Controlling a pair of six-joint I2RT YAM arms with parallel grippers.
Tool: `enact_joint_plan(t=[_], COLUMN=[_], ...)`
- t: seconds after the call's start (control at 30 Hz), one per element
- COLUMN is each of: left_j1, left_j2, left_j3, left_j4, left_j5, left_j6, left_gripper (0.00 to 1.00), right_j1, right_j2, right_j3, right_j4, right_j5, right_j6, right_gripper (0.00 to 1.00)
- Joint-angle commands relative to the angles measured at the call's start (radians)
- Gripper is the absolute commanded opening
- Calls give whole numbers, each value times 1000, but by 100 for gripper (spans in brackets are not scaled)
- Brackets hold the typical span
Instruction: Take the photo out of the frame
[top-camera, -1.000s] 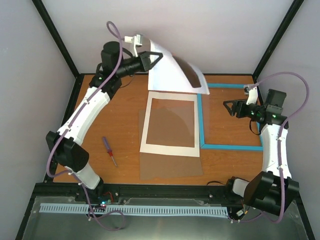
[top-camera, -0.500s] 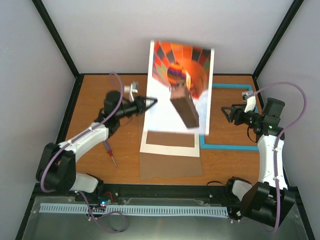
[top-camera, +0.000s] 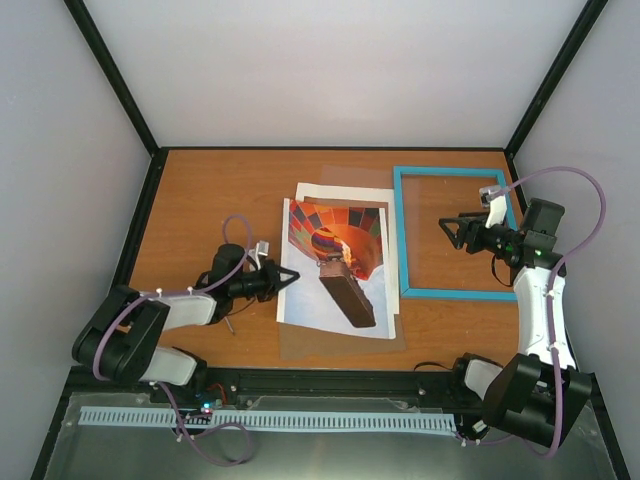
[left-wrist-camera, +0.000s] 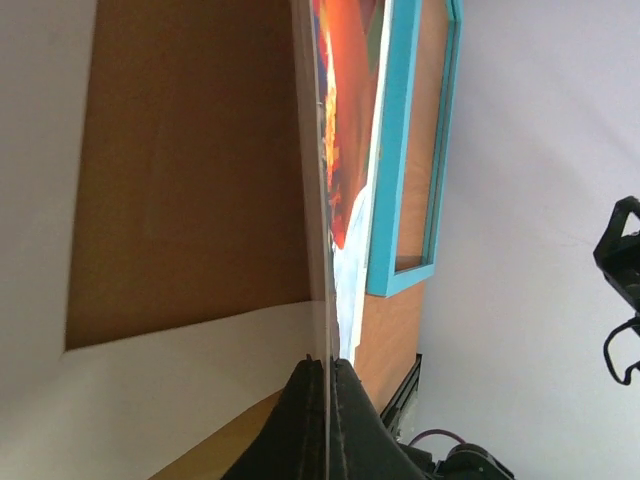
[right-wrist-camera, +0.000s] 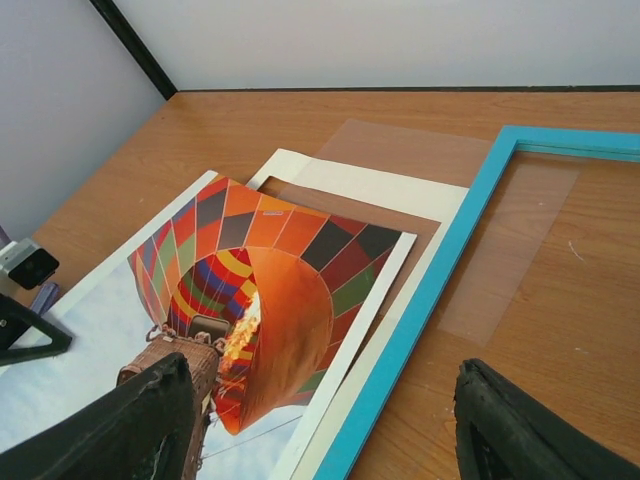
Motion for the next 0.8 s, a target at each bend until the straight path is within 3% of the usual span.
enact_joint_plan(t=[0.0, 0.43, 0.77], left_j1=[-5, -92, -92], left_j2=[-65, -247, -283], left_j3=[-43, -74, -18], left_j4=[12, -178, -425], left_j5=[-34, -219, -306], left_j6=[36, 64, 184], left_gripper=[1, 1, 15], right_j1=[0, 30, 40], right_j2=[7, 17, 19], right_j3=[-10, -12, -11], right_j4=[16, 21, 19], right_j5=[-25, -14, -14], right_j6=[-16, -18, -26], right_gripper=[69, 69, 69])
